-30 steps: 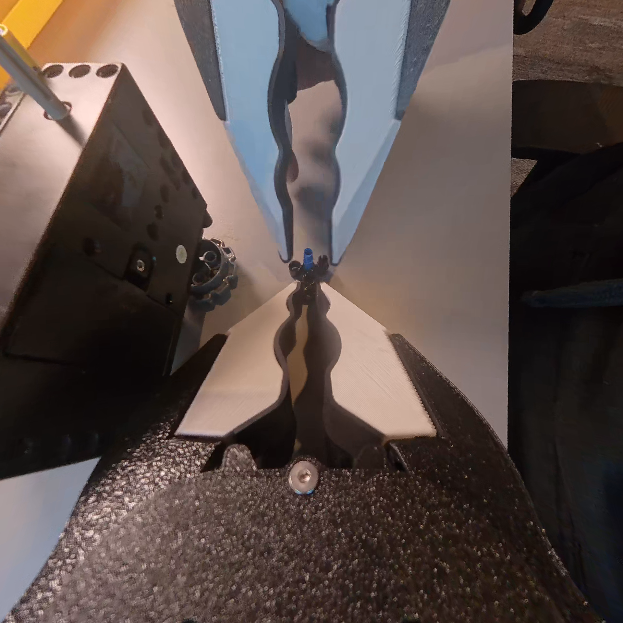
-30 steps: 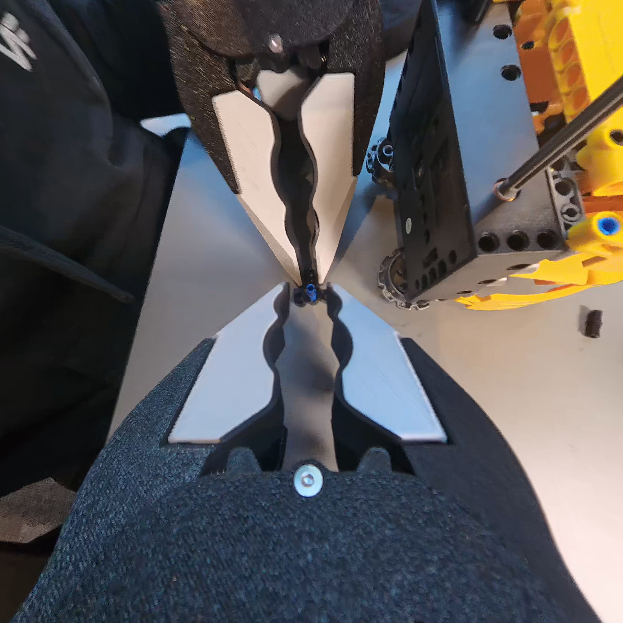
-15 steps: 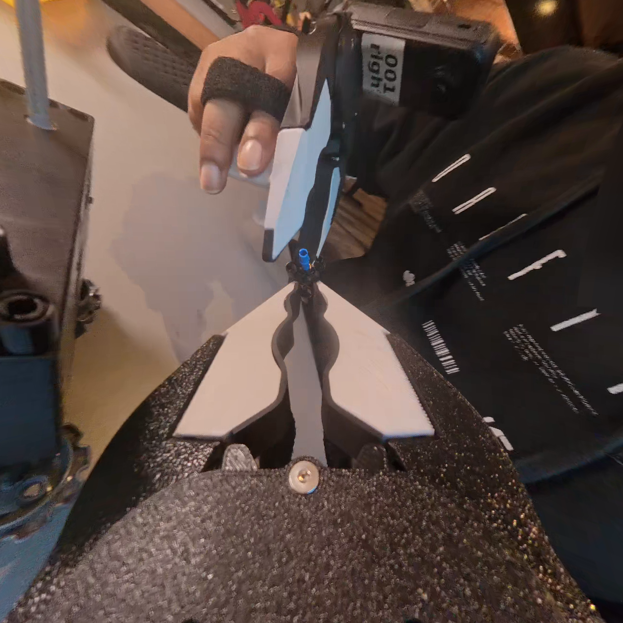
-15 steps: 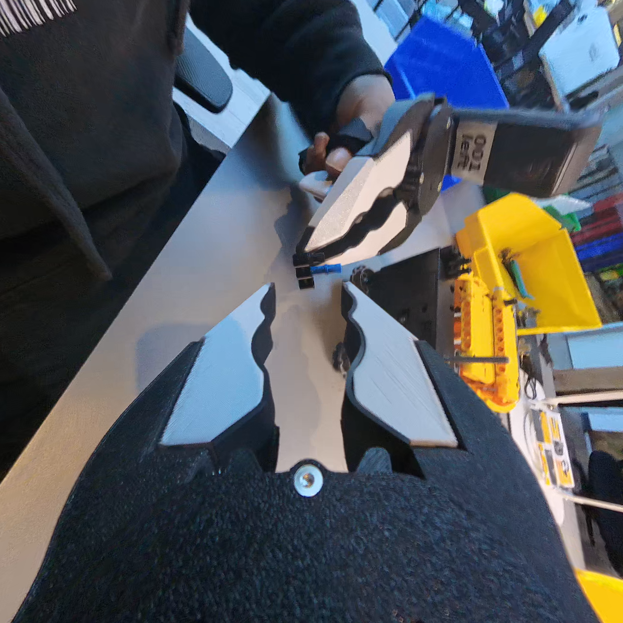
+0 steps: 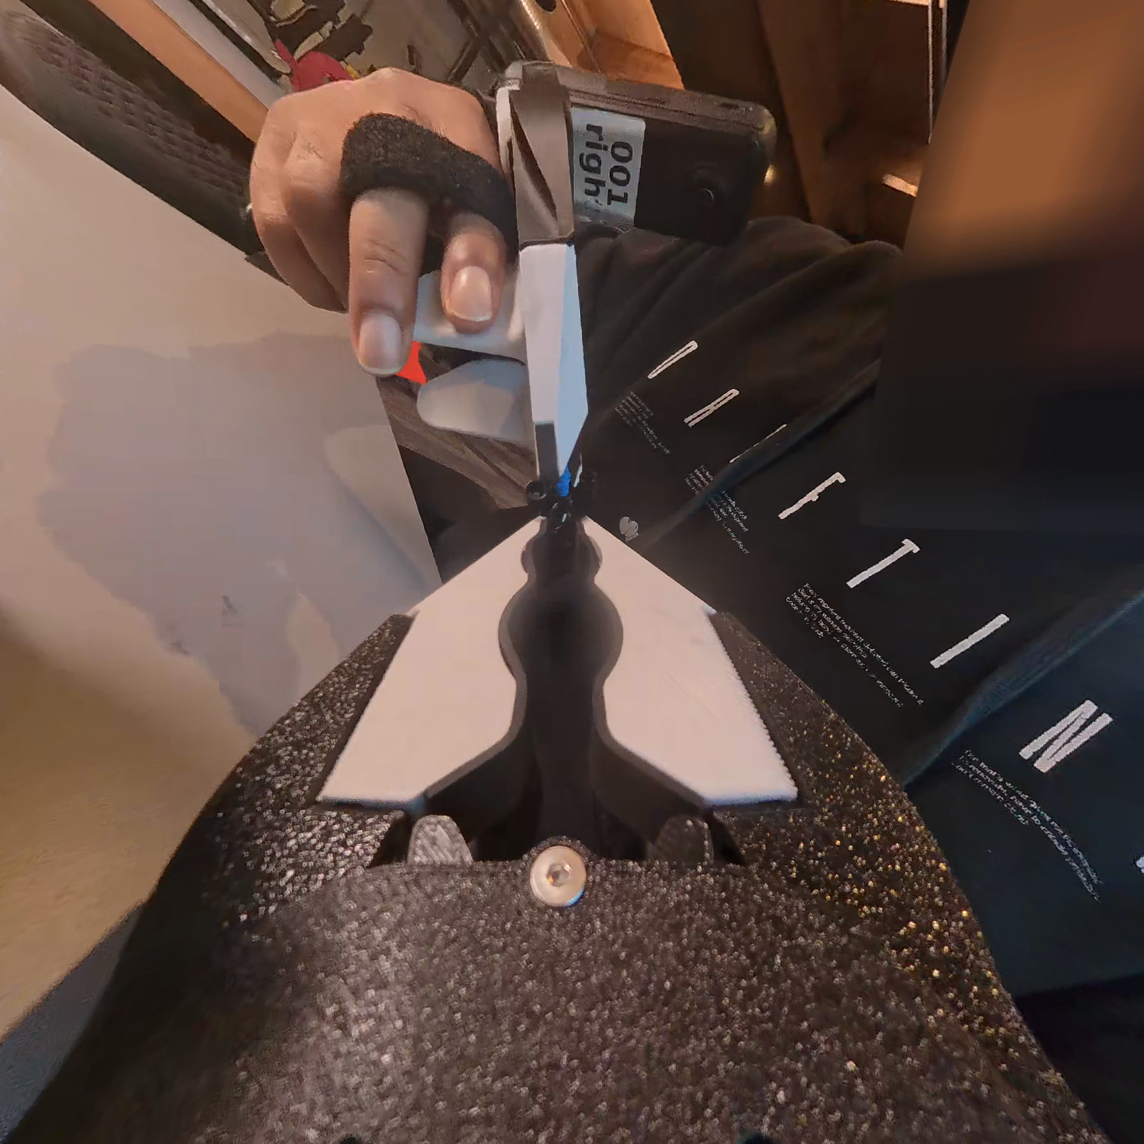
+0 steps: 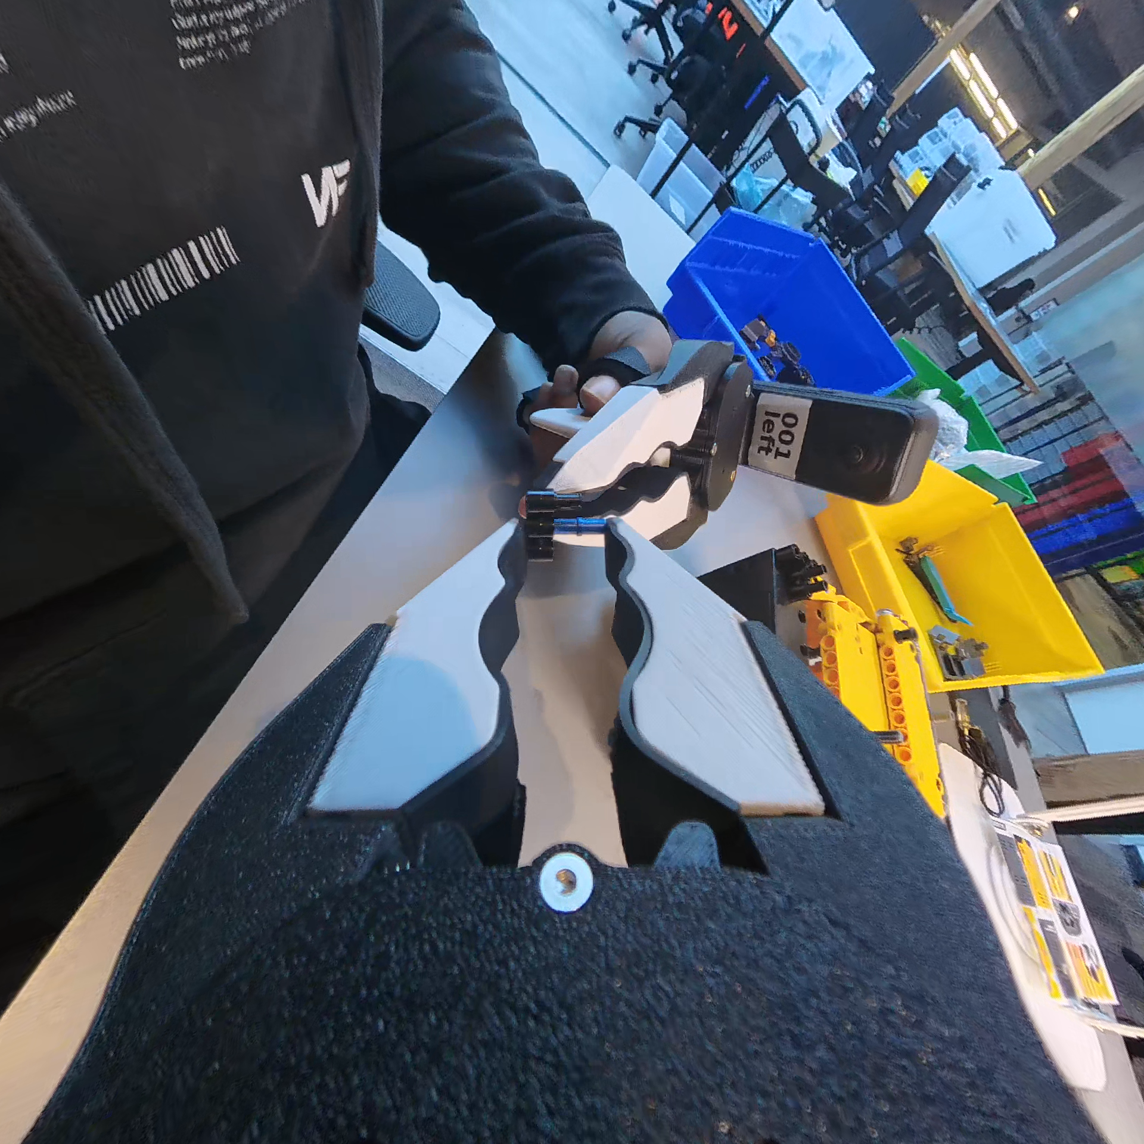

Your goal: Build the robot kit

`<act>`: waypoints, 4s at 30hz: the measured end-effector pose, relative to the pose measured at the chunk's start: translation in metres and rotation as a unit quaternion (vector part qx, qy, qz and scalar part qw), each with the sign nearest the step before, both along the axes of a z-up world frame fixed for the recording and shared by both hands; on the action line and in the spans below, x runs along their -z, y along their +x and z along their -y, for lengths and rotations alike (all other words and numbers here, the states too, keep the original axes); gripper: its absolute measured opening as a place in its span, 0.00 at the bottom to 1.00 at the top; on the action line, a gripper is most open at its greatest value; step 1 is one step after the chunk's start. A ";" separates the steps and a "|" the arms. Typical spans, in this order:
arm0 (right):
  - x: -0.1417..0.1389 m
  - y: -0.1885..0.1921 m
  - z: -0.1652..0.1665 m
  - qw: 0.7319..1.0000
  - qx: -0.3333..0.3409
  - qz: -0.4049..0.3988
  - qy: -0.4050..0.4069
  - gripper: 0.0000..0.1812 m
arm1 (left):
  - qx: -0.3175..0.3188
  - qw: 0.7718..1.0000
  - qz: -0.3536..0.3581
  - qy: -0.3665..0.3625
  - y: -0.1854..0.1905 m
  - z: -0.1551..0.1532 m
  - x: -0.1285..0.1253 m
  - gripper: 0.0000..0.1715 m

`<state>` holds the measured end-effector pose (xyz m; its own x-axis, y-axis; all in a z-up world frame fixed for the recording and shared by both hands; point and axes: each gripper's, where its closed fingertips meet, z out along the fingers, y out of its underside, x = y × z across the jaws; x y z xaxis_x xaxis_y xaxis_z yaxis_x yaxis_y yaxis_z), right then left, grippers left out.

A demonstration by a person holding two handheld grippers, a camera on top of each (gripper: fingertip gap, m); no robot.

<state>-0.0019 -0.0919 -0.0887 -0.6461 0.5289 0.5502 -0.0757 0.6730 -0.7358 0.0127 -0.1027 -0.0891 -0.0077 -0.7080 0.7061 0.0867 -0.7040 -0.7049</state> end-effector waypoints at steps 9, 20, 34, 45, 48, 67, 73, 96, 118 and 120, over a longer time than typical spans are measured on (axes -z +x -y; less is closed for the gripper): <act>-0.007 -0.006 -0.013 0.991 0.048 0.038 -0.119 0.13 | -0.117 0.990 -0.033 0.071 -0.011 -0.019 -0.005 0.10; -0.028 -0.022 -0.018 0.942 0.074 0.093 -0.315 0.14 | -0.236 0.906 -0.220 0.273 -0.020 -0.021 -0.021 0.03; -0.032 -0.021 -0.017 0.930 0.070 0.107 -0.345 0.14 | -0.247 0.925 -0.141 0.251 -0.025 -0.019 -0.033 0.04; -0.045 -0.021 -0.014 0.928 0.053 0.083 -0.361 0.16 | -0.270 0.917 -0.092 0.278 -0.028 -0.018 -0.047 0.03; -0.047 -0.020 -0.011 0.932 0.046 0.080 -0.351 0.16 | -0.276 0.915 -0.068 0.288 -0.028 -0.015 -0.051 0.03; -0.056 -0.019 -0.005 0.959 0.055 0.009 -0.279 0.14 | -0.290 0.909 -0.041 0.295 -0.023 -0.008 -0.063 0.03; -0.058 -0.019 -0.003 0.956 0.044 0.004 -0.289 0.14 | -0.276 0.915 -0.020 0.292 -0.023 -0.006 -0.065 0.03; -0.071 -0.015 0.008 0.967 0.047 -0.034 -0.247 0.08 | -0.282 0.911 0.006 0.300 -0.022 0.000 -0.073 0.03; 0.003 -0.034 -0.031 0.977 0.134 0.088 -0.139 0.16 | -0.228 0.854 -0.356 0.304 -0.043 -0.039 0.011 0.03; 0.011 -0.034 -0.032 0.975 0.137 0.102 -0.143 0.12 | -0.212 0.843 -0.384 0.312 -0.041 -0.041 0.017 0.03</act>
<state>-0.0360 -0.0598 -0.0997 -0.5387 0.8104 0.2303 0.2453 0.4123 -0.8774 -0.0283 -0.0616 -0.1056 0.6296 -0.7669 -0.1241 -0.4132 -0.1954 -0.8894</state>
